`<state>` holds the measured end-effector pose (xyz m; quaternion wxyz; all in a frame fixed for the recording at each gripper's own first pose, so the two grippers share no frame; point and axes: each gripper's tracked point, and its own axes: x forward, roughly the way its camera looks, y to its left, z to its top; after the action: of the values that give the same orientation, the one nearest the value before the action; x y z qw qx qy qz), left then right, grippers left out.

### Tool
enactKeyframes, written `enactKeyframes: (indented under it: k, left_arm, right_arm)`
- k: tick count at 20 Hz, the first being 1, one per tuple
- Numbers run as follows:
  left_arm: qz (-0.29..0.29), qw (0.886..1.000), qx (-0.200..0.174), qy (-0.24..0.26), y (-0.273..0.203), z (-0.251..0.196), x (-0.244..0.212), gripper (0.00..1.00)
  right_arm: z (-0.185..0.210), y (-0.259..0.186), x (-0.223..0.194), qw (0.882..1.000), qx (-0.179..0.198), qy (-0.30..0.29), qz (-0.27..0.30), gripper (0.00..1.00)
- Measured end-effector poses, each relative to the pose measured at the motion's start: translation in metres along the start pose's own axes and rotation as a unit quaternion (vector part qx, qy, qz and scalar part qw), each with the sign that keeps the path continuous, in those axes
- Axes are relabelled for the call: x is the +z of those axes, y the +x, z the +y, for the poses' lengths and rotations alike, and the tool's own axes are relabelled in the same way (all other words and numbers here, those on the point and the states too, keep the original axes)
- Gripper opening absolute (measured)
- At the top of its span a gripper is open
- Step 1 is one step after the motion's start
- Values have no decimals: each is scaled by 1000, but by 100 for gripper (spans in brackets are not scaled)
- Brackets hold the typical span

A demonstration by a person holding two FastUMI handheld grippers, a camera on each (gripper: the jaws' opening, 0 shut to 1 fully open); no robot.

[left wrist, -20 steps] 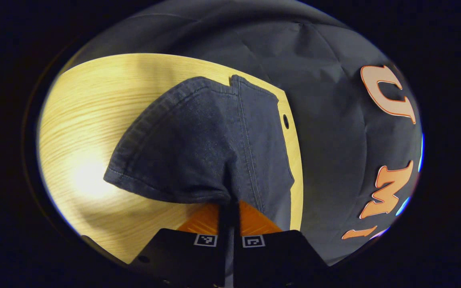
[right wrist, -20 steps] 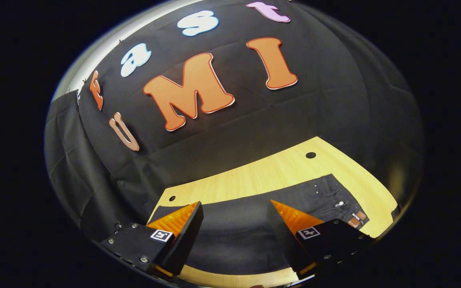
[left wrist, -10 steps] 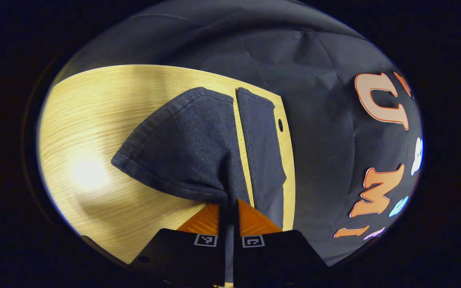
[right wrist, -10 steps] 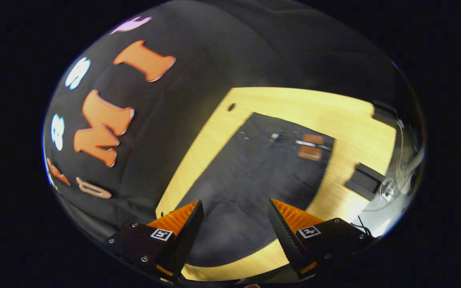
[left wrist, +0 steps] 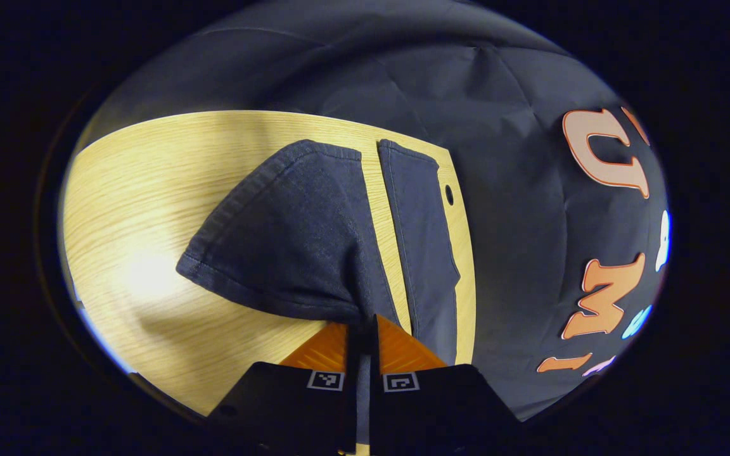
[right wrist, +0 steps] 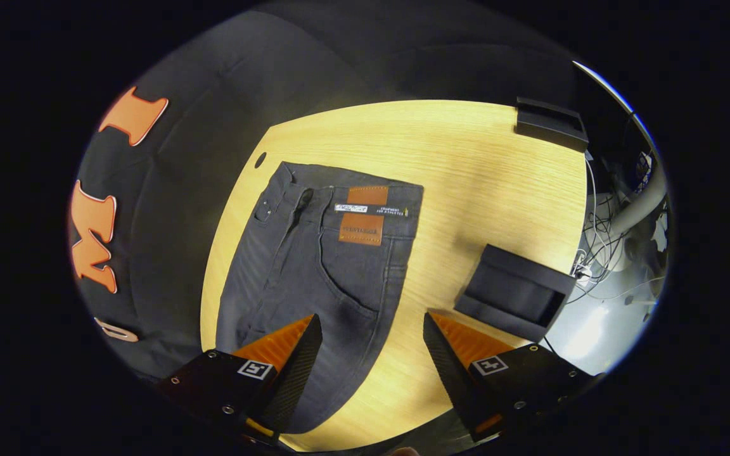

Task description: Grasp the waist and the cuffs of the jeans and fold them to make the two legs overlap; first hold the waist and fold one-third of the jeans toward the cuffs, then hold the cuffs and fold the remaining one-third in the same direction to finish folding.

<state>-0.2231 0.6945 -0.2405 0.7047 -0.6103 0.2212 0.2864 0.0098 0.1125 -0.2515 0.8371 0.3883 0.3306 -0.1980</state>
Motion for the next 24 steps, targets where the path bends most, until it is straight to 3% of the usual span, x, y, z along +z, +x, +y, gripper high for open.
enactKeyframes:
  k: [8, 11, 12, 13, 14, 17, 18, 19, 21, 24]
  left_arm:
    - [1, 1000, 3, -6, 2, -1, 1, 10]
    - [2, 1000, 4, -9, 4, -1, 1, 8]
    - [3, 1000, 4, -10, 3, -1, 0, 10]
    - [3, 1000, 5, -11, 4, 0, 0, 8]
    - [3, 1000, 5, -12, 4, 0, 0, 10]
    - [2, 1000, 9, -11, 3, 1, 0, 8]
    - [2, 1000, 13, -10, 3, 2, 0, 8]
    - [1, 1000, 16, -9, 2, 2, -1, 8]
    - [0, 1000, 21, -9, 2, -3, 1, 8]
    - [8, 999, 42, 3, -10, -12, -2, 8]
  right_arm:
    - [24, 20, 10, 1000, 18, -5, 0, 96]
    - [28, 29, 12, 1000, 0, -10, -3, 93]
    - [25, 33, 12, 1000, -14, -16, -7, 89]
    - [19, 34, 13, 999, -30, -29, -13, 73]
    - [16, 39, 15, 998, -37, -39, -22, 67]
    - [21, 42, 16, 998, -19, -46, -38, 8]
    - [21, 43, 13, 999, -16, -34, -31, 8]
    - [22, 45, 10, 1000, -17, -2, -24, 0]
    - [26, 38, 14, 999, 3, 34, -18, 0]
    - [30, 25, 16, 1000, 25, 10, -15, 0]
